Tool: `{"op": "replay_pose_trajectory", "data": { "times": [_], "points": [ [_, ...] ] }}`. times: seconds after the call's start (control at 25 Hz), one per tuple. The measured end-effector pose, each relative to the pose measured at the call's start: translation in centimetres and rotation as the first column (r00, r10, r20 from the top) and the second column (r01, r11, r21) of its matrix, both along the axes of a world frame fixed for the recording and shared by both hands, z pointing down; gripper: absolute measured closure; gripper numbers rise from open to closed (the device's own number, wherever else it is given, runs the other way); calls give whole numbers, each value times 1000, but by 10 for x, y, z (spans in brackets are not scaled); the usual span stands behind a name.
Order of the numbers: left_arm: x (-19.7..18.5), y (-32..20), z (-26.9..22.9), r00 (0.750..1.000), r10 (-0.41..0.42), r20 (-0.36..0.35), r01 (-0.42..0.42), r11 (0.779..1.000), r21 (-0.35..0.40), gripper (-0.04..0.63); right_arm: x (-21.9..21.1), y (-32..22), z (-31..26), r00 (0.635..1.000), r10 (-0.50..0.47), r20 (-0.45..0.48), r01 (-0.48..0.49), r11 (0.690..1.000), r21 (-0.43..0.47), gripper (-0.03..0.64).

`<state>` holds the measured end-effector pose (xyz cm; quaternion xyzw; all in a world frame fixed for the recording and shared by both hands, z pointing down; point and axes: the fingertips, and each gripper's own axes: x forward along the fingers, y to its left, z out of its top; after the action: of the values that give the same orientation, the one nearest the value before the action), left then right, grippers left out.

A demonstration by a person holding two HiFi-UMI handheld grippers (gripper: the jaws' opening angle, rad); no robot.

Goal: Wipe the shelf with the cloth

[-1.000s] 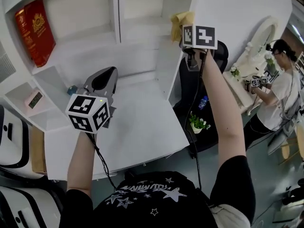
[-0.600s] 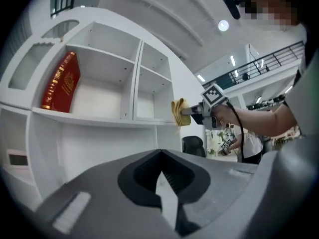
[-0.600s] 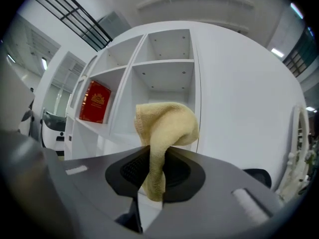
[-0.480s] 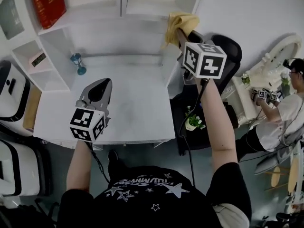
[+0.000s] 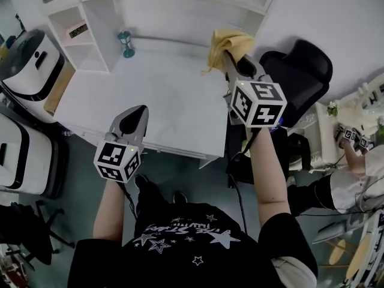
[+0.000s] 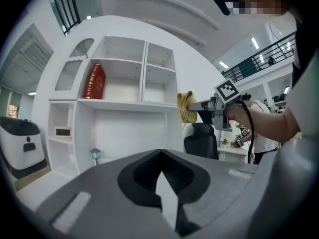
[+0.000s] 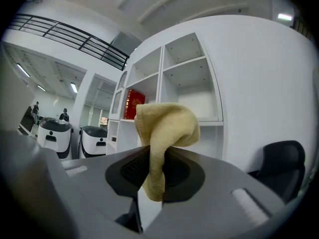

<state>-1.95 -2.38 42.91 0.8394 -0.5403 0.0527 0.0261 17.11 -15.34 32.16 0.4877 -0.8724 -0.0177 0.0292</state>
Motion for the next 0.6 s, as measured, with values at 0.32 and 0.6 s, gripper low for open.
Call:
{"op": "replay_pose_trajectory", "data": {
  "times": [0.32,0.6],
  "points": [
    [-29,47,43,993,-117,-24,113,987,-111,592,-44,40,95,991,-131,-13,128,982,-136,538],
    [-25,107,66,985,-158,-69,146,978,-148,592,-62,97,147,974,-225,-2,221,960,-173,538]
  ]
}}
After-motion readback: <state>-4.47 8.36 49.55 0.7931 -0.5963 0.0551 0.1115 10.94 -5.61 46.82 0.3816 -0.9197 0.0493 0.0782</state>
